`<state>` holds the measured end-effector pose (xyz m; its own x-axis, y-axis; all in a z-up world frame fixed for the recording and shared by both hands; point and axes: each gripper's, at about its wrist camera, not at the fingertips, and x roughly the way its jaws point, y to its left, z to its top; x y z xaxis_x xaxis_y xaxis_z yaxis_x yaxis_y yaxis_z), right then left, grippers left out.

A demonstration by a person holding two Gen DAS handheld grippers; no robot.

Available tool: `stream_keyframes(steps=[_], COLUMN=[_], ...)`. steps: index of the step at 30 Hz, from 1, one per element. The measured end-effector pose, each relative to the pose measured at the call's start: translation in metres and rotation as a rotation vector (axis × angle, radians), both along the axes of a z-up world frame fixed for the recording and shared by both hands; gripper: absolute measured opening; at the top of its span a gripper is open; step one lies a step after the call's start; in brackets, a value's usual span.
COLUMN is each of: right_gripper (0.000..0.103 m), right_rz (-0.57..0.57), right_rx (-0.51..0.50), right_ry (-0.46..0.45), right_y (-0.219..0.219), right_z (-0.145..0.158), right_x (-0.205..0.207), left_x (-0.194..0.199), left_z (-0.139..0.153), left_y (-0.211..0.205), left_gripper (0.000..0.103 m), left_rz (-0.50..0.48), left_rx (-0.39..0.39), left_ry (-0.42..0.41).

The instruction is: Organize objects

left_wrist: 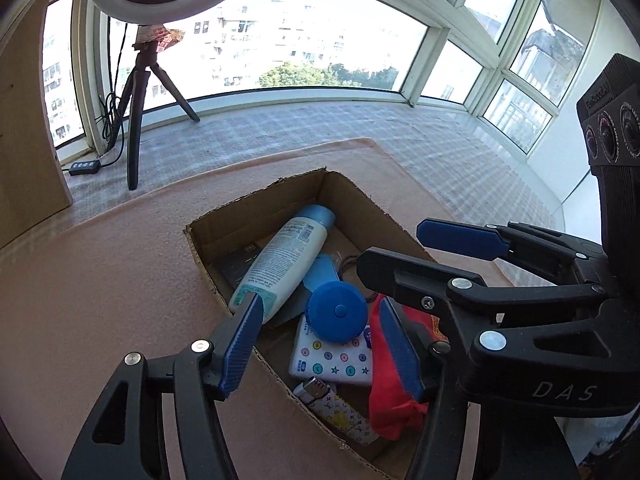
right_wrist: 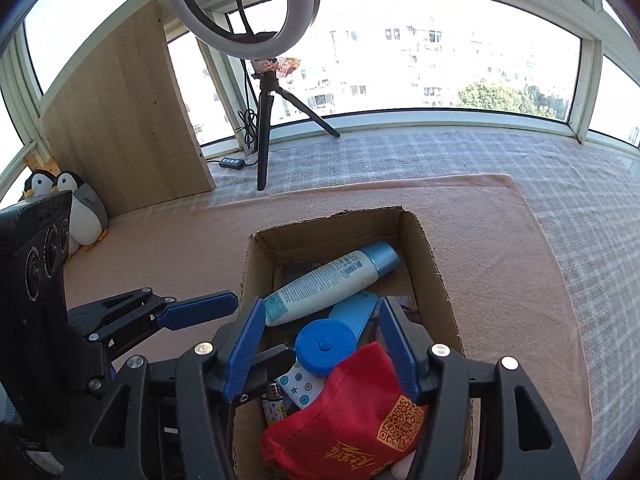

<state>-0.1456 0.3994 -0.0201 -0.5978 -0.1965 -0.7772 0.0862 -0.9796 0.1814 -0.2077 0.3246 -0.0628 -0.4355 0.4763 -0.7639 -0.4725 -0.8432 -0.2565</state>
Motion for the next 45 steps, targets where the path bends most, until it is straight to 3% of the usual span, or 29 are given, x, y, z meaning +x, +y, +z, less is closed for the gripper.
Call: stream_keyframes(steps=[6, 15, 22, 26, 37, 45], right_gripper=[0.056, 0.056, 0.06, 0.07, 0.075, 0.077], right_rz=[-0.01, -0.021, -0.029, -0.001, 0.091, 0.12], right_rx=[-0.02, -0.013, -0.045, -0.042, 0.026, 0.056], right_ry=[-0.003, 0.001, 0.01, 0.013, 0.048, 0.084], right_y=[-0.002, -0.029, -0.071, -0.105, -0.197, -0.234], right_z=[0.001, 0.004, 0.007, 0.008, 0.017, 0.027], right_x=[0.003, 0.019, 0.04, 0.052, 0.091, 0.117], left_x=[0.007, 0.033, 0.065, 0.086, 0.146, 0.186], left_z=[0.002, 0.015, 0.03, 0.04, 0.059, 0.061], left_y=[-0.02, -0.086, -0.147, -0.185, -0.279, -0.324], left_gripper=[0.069, 0.078, 0.084, 0.088, 0.097, 0.098], left_rz=[0.023, 0.102, 0.169, 0.218, 0.355, 0.469], left_rx=[-0.02, -0.032, -0.046, -0.048, -0.066, -0.106], left_ry=[-0.003, 0.011, 0.023, 0.031, 0.047, 0.048])
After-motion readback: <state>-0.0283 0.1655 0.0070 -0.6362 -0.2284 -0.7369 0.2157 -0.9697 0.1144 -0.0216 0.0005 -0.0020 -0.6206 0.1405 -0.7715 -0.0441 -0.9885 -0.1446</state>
